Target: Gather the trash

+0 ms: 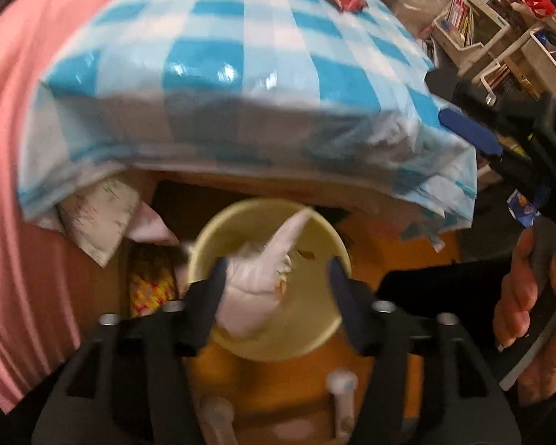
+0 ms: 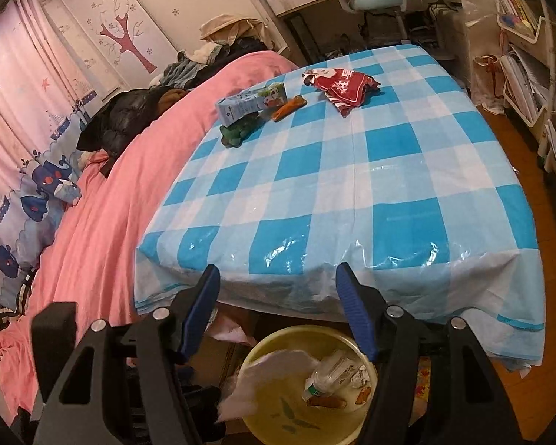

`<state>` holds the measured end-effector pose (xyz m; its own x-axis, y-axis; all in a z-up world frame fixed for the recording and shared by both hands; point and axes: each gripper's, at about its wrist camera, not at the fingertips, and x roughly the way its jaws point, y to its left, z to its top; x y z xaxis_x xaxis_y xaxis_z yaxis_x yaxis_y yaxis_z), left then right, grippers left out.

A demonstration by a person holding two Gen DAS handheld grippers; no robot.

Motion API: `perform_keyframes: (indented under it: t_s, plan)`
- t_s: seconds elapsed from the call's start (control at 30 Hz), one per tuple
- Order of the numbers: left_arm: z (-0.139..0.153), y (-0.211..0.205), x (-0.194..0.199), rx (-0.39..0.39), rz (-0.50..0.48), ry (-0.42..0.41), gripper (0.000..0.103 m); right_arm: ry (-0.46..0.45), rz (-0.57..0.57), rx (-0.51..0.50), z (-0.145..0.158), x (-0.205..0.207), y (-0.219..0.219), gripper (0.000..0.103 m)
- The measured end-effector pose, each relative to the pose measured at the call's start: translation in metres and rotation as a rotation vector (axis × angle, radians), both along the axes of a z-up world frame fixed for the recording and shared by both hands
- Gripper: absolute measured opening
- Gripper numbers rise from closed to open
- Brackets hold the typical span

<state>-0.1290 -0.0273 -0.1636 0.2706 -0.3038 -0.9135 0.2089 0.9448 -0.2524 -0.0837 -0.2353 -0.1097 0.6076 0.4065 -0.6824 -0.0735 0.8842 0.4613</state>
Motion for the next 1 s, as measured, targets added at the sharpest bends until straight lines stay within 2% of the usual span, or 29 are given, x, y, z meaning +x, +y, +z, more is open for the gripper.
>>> perform_keyframes:
  t_s: [0.07, 0.23, 0.43, 1.0]
  plan:
    - [0.004, 0.002, 0.001, 0.012, 0.012, -0.019, 0.068, 0.000, 0.000, -0.003, 0.000, 0.000, 0.000, 0.065]
    - [0.005, 0.007, 0.006, 0.040, 0.048, -0.026, 0.069, 0.008, 0.001, -0.003, -0.003, -0.001, 0.000, 0.066]
    - [0.013, 0.011, 0.007, 0.068, 0.078, -0.083, 0.074, 0.016, 0.013, -0.015, -0.005, -0.001, 0.006, 0.067]
    - [0.030, 0.012, 0.004, 0.109, 0.101, -0.185, 0.078, 0.026, 0.022, -0.028, -0.007, -0.001, 0.011, 0.069]
